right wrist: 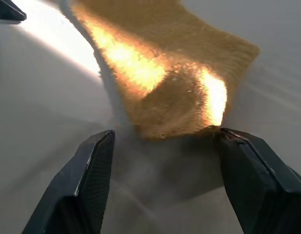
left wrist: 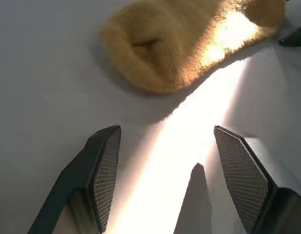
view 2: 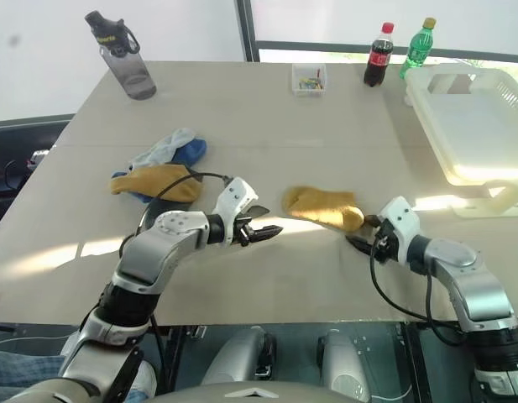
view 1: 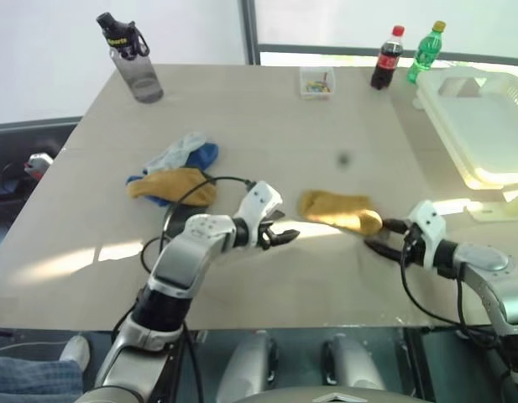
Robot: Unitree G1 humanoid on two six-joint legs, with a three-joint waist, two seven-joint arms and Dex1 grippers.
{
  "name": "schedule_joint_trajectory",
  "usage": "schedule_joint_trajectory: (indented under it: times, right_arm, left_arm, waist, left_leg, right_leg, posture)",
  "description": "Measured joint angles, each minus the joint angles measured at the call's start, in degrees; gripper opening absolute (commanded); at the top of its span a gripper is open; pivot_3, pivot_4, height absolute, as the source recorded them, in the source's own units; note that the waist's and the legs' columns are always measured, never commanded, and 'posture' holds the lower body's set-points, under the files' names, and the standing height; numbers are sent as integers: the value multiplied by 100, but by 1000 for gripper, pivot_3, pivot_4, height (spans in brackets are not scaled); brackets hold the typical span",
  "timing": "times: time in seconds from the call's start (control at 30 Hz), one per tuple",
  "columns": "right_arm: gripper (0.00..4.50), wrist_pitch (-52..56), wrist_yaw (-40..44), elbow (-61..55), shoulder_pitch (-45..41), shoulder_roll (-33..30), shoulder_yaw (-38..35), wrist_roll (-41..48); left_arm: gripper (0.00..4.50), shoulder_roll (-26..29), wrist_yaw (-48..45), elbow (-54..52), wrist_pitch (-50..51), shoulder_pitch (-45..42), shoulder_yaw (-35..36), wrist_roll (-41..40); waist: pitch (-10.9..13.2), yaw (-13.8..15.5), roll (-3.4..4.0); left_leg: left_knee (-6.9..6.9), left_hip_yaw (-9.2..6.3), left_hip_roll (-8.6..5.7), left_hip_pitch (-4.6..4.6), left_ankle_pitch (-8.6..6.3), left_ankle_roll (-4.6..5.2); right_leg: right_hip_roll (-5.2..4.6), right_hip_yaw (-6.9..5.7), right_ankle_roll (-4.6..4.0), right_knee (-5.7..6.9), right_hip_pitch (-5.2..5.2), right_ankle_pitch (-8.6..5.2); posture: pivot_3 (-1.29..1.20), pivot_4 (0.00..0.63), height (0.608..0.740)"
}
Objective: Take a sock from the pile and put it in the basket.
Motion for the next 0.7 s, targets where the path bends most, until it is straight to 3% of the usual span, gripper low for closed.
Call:
schedule_joint_trajectory:
  times: [0.33,0.43,0.6,0.7]
  right_arm:
    - [3426,582,35,110,-272,175,-46,471]
    - [2556,811,-224,250,-468,383,-102,534]
    - [144,935,-393,307,-510,428,-158,547]
    - [59,1014,-360,288,-490,437,-160,613]
  left_arm:
    - [3239,-19,336,-174,169,127,108,-265]
    - [3300,-22,405,-153,130,126,94,-294]
    - [3300,-16,462,-123,49,126,75,-318]
    - [3300,12,464,-120,8,126,36,-318]
  waist:
    - [0,6,0]
    - [0,6,-1]
    - [0,11,0]
    - [0,9,0]
  left_leg:
    - [0,0,-1,0,0,0]
    - [1,0,-1,0,0,0]
    - [-1,0,-2,-1,0,-1]
    - [-2,0,-2,-1,0,-1]
  right_leg:
    - [-2,-1,-1,0,0,0]
    - [-3,-1,-1,2,0,1]
    - [-3,-1,-1,-1,-1,1]
    - [-3,-1,-1,-1,-1,1]
  posture:
    - [0,150,740]
    - [0,150,740]
    - [0,150,740]
    - [0,150,740]
